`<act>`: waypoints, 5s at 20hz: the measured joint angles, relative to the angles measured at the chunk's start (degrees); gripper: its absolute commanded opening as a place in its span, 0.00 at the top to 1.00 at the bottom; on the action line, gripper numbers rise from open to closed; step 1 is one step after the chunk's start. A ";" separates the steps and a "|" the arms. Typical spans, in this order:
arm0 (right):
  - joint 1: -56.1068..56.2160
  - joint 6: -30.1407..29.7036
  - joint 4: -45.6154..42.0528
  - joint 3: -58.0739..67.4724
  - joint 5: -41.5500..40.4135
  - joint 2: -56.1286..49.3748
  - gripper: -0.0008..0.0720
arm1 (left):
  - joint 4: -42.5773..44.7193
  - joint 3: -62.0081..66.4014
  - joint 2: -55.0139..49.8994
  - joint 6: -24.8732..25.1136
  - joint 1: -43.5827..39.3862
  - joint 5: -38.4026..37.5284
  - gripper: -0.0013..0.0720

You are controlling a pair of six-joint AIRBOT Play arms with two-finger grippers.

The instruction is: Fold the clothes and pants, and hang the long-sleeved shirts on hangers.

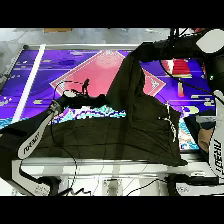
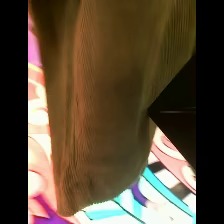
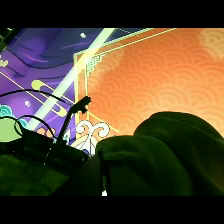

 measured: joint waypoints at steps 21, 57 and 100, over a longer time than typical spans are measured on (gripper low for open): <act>17.55 3.45 -6.51 -2.64 -24.83 -2.71 0.95 | 12.55 4.85 25.27 6.12 23.76 -0.44 0.96; 4.92 19.56 -24.46 -17.46 -7.74 -10.62 0.04 | 2.99 -13.55 7.26 1.11 8.15 6.21 0.96; -49.05 -22.62 4.22 -64.85 4.50 -2.36 0.22 | 47.41 9.33 29.00 4.61 41.51 1.99 0.96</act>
